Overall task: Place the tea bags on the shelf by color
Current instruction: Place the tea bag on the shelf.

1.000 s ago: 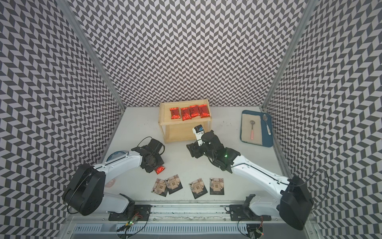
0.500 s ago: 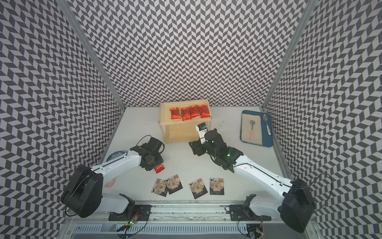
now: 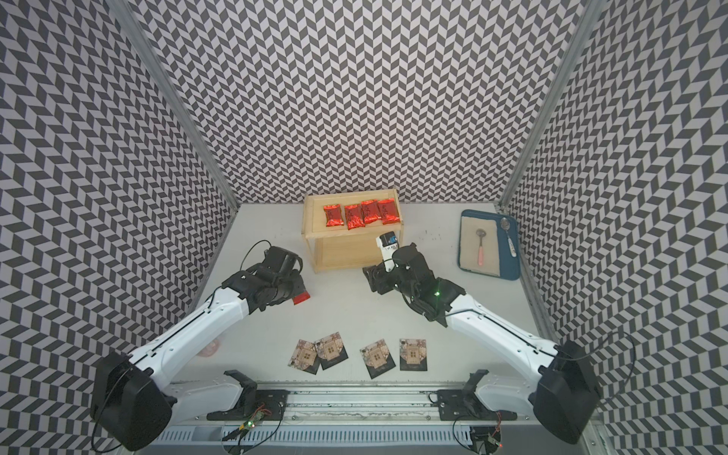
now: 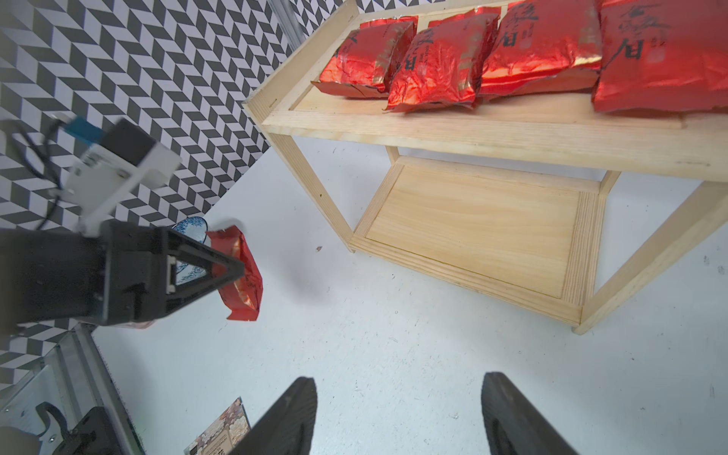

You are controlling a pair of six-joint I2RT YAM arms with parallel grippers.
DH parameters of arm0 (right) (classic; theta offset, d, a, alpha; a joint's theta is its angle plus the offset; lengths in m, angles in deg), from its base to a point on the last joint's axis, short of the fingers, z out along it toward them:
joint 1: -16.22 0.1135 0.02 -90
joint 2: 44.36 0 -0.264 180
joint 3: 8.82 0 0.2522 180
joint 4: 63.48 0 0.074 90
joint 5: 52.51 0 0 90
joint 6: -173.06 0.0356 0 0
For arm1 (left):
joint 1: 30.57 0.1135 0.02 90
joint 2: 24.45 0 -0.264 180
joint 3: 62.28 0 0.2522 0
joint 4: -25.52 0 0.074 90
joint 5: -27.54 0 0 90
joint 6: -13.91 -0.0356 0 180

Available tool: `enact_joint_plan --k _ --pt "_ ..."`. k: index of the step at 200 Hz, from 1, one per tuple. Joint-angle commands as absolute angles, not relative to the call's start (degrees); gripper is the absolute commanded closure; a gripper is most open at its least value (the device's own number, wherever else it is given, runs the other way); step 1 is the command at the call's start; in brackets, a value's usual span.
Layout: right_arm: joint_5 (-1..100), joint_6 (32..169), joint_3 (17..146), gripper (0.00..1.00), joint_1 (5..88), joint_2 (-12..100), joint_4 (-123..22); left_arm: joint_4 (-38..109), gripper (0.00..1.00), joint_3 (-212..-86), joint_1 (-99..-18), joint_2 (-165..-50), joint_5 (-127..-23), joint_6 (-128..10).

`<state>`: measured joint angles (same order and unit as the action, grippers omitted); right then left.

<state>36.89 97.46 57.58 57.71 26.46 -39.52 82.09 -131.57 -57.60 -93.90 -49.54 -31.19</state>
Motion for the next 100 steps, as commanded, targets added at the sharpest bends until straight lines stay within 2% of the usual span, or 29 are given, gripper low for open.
enact_joint_plan --k 1,13,60,100 --pt "36.02 97.43 57.60 0.30 57.13 24.72 -42.76 83.81 0.58 -137.72 -58.04 -92.87 -47.27 -38.63" --pt "35.83 97.54 57.45 0.30 56.96 24.44 -42.75 83.82 0.61 -141.21 -58.01 -93.62 -47.26 -41.25" --pt "35.56 97.82 57.14 0.30 56.39 23.81 -42.67 87.79 0.61 -156.23 -58.00 -100.07 -43.45 -47.56" --pt "36.34 98.43 56.32 0.30 55.86 23.49 -43.11 84.38 0.59 -163.80 -58.00 -103.98 -44.14 -50.43"
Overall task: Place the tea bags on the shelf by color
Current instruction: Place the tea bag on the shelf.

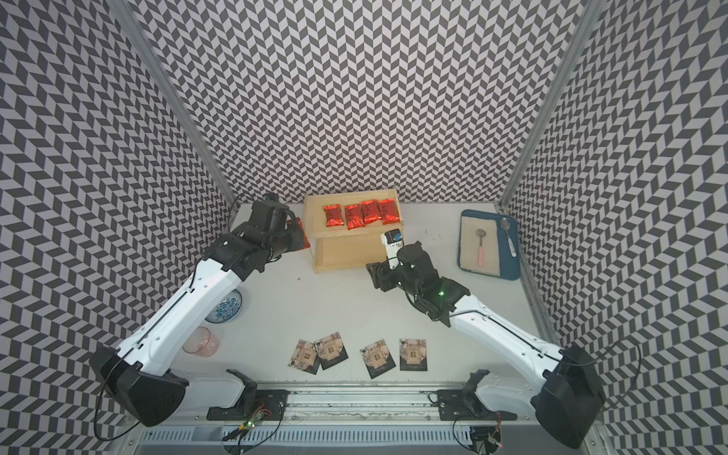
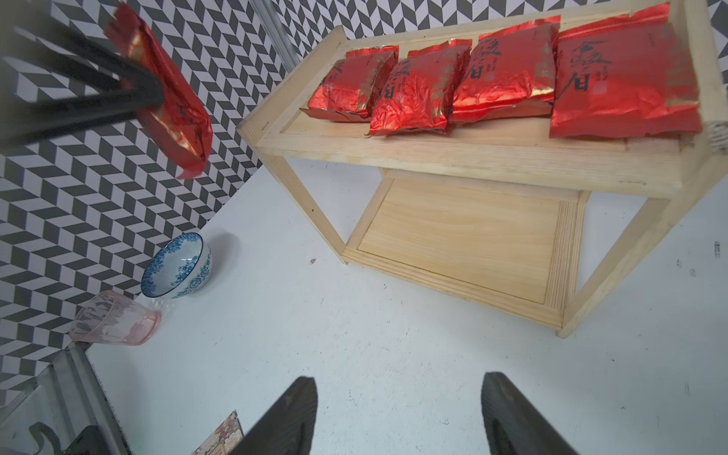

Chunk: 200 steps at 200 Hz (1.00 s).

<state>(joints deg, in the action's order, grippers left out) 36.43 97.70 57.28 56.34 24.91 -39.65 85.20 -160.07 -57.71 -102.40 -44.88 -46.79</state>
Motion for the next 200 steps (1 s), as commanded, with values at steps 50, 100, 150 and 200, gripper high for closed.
enact_joint_plan --k 50,100,150,200 --pt "37.05 98.78 55.83 0.30 55.59 23.20 -43.47 83.10 0.59 -170.25 -58.00 -111.65 -44.01 -52.87" --pt "37.40 98.77 55.32 0.30 55.00 22.60 -43.52 82.13 0.58 -171.25 -58.00 -115.23 -42.97 -53.33" --pt "37.67 99.02 55.02 0.30 54.63 22.41 -43.88 82.02 0.55 -171.16 -57.98 -116.90 -41.46 -53.07" --pt "37.87 99.22 54.94 0.30 54.54 22.50 -44.04 81.08 0.53 -171.23 -57.65 -117.83 -41.61 -51.88"
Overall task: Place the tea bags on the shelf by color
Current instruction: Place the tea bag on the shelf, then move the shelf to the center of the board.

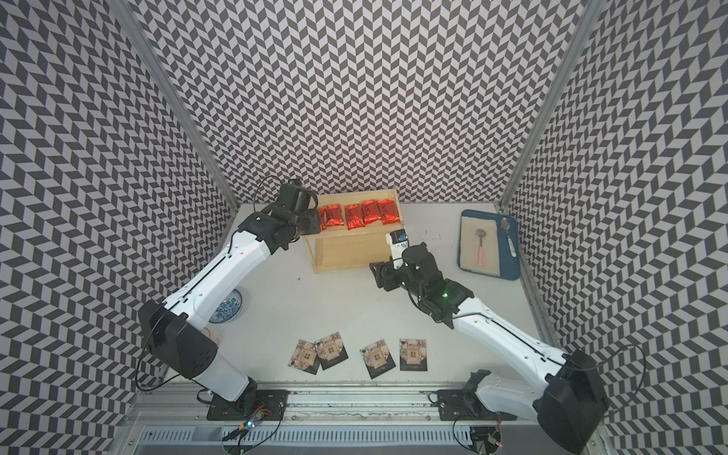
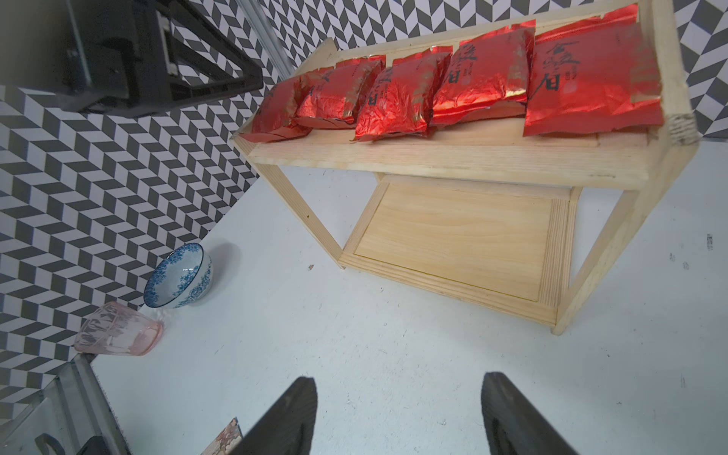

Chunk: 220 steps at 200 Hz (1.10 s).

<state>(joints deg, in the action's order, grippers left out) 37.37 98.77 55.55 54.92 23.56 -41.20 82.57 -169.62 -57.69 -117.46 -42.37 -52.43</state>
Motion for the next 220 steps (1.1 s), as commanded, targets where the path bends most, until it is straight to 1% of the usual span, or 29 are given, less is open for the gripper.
enact_joint_plan --k 1,20,56,72,94,107,118,144,176,199,220 --pt "37.86 99.27 54.95 0.30 54.54 22.46 -44.02 81.10 0.52 -171.23 -57.65 -117.81 -41.62 -51.86" --pt "37.76 99.32 55.20 0.30 54.45 22.52 -44.00 80.94 0.51 -171.32 -57.52 -117.64 -41.89 -51.30" --pt "38.95 100.08 58.24 0.30 53.84 22.50 -43.82 80.78 0.43 -171.49 -54.86 -115.15 -44.03 -48.60" --pt "41.25 100.90 61.50 0.30 51.82 23.13 -44.28 79.61 0.34 -170.94 -52.01 -113.20 -47.90 -47.23" --pt "45.17 103.23 66.31 0.30 46.37 25.01 -45.81 75.41 0.20 -168.51 -47.66 -110.74 -56.26 -46.57" --pt "48.15 104.95 68.67 0.30 42.60 26.91 -47.75 73.00 0.16 -167.24 -45.63 -110.32 -60.35 -46.64" --pt "49.75 106.17 70.87 0.30 39.74 29.02 -48.57 71.85 0.14 -167.01 -44.15 -110.82 -62.46 -46.65" --pt "53.93 107.20 76.47 0.29 34.15 34.83 -48.33 69.39 0.10 -166.69 -40.78 -113.11 -71.75 -46.74" --pt "60.90 108.14 78.38 0.21 28.84 39.93 -49.25 64.65 0.01 -163.87 -38.71 -114.22 -80.48 -46.61" --pt "66.37 109.32 77.53 0.17 26.80 42.00 -51.70 61.21 0.00 -160.71 -38.40 -114.34 -83.76 -45.71" --pt "69.93 109.85 76.83 0.16 26.35 43.64 -53.43 58.49 0.01 -158.33 -38.44 -114.42 -86.54 -45.00"
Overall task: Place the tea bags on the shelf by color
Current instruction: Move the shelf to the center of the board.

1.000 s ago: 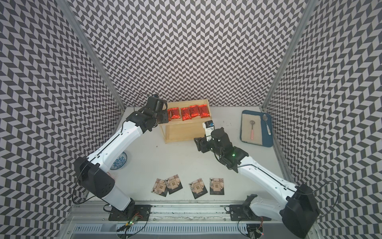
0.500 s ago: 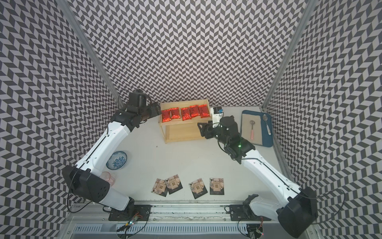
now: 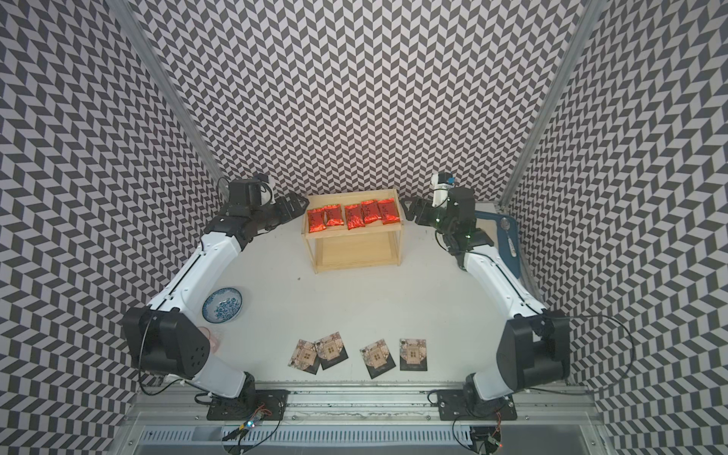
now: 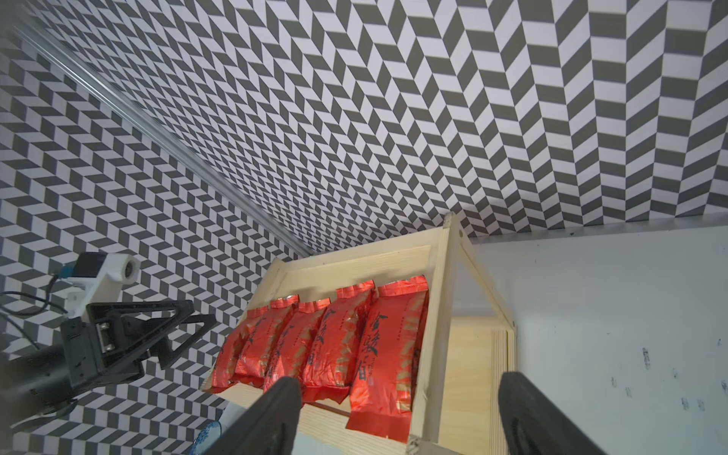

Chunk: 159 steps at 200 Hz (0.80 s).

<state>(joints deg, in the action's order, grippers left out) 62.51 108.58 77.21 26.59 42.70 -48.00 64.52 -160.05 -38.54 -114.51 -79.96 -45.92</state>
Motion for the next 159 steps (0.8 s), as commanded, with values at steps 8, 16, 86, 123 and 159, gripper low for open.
enact_joint_plan --k 8,16,86,123,159 --pt "70.70 110.19 76.56 0.16 26.25 44.19 -53.75 57.70 0.00 -157.50 -38.40 -114.43 -87.39 -44.76" --pt "71.68 110.57 76.09 0.16 26.24 44.64 -54.24 57.00 0.00 -156.56 -38.45 -114.24 -88.20 -44.59" --pt "75.49 114.39 71.12 0.17 26.27 46.11 -58.02 55.11 0.01 -152.31 -38.40 -112.62 -90.33 -43.53" --pt "77.63 113.80 71.46 0.18 26.96 47.37 -57.10 53.93 0.03 -150.57 -38.42 -111.96 -91.18 -43.05" --pt "77.48 113.51 71.51 0.20 28.50 47.16 -57.15 53.44 0.04 -149.62 -38.50 -111.30 -91.71 -42.61"
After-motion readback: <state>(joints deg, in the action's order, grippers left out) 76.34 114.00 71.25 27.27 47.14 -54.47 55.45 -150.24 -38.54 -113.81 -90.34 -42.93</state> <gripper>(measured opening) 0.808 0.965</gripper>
